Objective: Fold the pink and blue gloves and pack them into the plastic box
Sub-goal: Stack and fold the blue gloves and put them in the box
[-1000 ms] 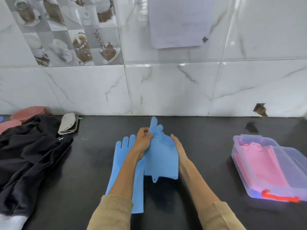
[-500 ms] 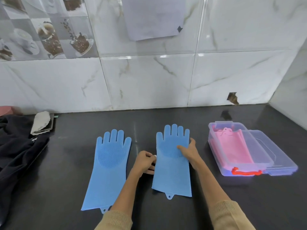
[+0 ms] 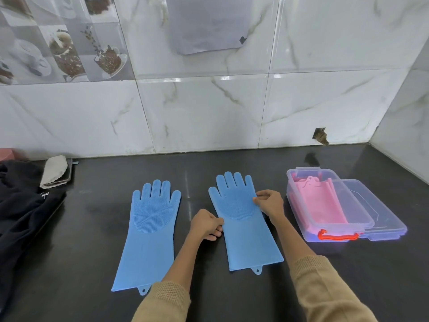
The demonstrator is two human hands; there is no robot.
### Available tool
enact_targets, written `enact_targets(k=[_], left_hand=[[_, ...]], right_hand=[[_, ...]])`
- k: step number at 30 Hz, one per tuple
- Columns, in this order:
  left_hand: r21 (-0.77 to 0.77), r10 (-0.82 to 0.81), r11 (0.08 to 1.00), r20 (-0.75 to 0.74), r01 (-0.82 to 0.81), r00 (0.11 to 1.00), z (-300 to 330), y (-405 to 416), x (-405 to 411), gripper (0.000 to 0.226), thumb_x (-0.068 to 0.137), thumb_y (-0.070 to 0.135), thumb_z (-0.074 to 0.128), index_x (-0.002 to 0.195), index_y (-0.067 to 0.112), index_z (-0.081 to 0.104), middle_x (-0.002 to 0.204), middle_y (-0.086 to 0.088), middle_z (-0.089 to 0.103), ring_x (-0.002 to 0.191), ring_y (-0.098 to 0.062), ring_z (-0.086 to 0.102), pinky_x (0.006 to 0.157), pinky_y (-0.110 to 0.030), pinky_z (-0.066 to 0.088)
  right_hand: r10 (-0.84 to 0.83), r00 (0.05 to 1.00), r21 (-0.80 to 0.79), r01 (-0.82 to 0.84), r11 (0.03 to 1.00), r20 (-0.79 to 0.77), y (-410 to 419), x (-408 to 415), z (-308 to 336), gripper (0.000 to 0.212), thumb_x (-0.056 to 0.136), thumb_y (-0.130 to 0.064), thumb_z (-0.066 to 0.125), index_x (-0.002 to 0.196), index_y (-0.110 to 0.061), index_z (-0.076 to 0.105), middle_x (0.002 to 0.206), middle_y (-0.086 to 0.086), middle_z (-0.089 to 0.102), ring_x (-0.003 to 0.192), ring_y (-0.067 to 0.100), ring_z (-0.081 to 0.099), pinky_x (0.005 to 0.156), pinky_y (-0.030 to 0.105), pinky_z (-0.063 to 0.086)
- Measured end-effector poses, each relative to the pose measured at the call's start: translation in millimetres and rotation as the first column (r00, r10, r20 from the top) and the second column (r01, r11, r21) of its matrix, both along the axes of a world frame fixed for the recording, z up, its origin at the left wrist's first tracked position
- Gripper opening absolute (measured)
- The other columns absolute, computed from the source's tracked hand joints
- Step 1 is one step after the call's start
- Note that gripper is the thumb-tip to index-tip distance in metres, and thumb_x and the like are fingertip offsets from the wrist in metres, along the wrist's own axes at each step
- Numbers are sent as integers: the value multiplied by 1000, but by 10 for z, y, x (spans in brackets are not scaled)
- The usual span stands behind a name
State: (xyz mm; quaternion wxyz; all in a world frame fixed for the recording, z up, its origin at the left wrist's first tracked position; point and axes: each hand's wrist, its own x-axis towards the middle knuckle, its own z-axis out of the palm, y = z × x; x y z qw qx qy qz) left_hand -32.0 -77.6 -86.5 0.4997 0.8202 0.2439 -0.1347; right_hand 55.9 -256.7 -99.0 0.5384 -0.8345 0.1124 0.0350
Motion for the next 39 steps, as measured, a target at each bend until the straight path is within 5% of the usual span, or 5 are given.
enact_targets(k=[6,10,17,30,39], left_hand=[[244,65,966,95,-87,993,-7,4,-37,22,89,32,61,84,12,67,81,-3,71,69,-17,68,66,-30,58],[600,256,711,266,-368,929,26,186,-84,13,94,17,54,98,7,61,97,-10,65,87,-27,63,65,-33,46],[825,162,536,107,-178,981,-141,424,-108,18,92,-2,49,101,10,60,100,-4,59,85,-17,61,62,-23,44],[646,-47,749,274,-147,961,-94,-287,158,42,91,0,37,57,17,22,58,4,26,64,-16,38,43,-23,15],[551,57,797,341,-248,938,-65,-238,109,42,92,4,40,54,17,26,57,4,32,51,-9,29,42,-22,18]], right_hand=[[-71,989,-132,88,987,128,80,-159,10,21,86,-10,66,106,-5,65,109,11,68,94,22,63,89,31,48],[31,961,-118,1,993,276,442,-456,10,10,91,-15,60,98,-12,65,99,2,68,83,9,58,78,16,45],[163,960,-118,-139,983,227,741,-560,-108,10,90,-21,61,97,-15,65,96,-3,66,80,6,57,73,7,39],[181,961,-97,-164,982,210,611,-504,-116,10,88,-17,63,96,-12,67,94,2,69,83,11,62,75,18,48],[373,918,-144,-354,924,136,798,-528,-22,24,95,-20,51,83,-7,66,77,9,66,73,19,61,68,24,46]])
